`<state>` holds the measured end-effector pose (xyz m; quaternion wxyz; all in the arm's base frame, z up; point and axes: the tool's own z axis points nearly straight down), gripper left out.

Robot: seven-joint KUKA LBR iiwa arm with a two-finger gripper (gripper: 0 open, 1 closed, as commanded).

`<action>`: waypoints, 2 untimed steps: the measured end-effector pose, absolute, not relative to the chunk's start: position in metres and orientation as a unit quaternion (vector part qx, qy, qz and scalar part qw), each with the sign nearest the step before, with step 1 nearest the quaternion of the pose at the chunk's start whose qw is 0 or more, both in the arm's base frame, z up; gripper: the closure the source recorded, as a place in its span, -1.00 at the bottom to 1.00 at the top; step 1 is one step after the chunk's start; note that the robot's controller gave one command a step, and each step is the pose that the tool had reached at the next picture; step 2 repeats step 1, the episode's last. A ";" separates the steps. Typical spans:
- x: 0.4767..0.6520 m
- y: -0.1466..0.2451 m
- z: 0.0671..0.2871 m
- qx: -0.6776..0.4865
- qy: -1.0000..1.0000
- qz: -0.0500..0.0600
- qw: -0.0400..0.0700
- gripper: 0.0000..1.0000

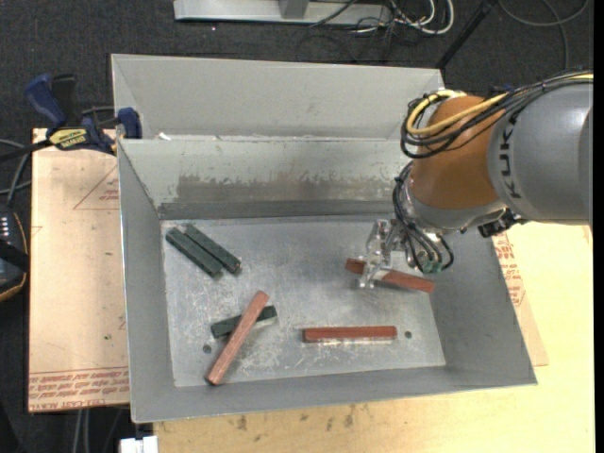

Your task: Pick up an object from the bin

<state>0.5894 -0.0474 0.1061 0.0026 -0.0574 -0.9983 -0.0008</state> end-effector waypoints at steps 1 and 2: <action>0.592 -0.048 0.120 -0.057 -0.998 -0.001 -0.003 1.00; 0.592 -0.048 0.120 -0.057 -0.998 -0.001 -0.003 1.00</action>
Offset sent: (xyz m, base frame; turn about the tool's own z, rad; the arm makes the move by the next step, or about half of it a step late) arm 0.0001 -0.0002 0.0032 0.0000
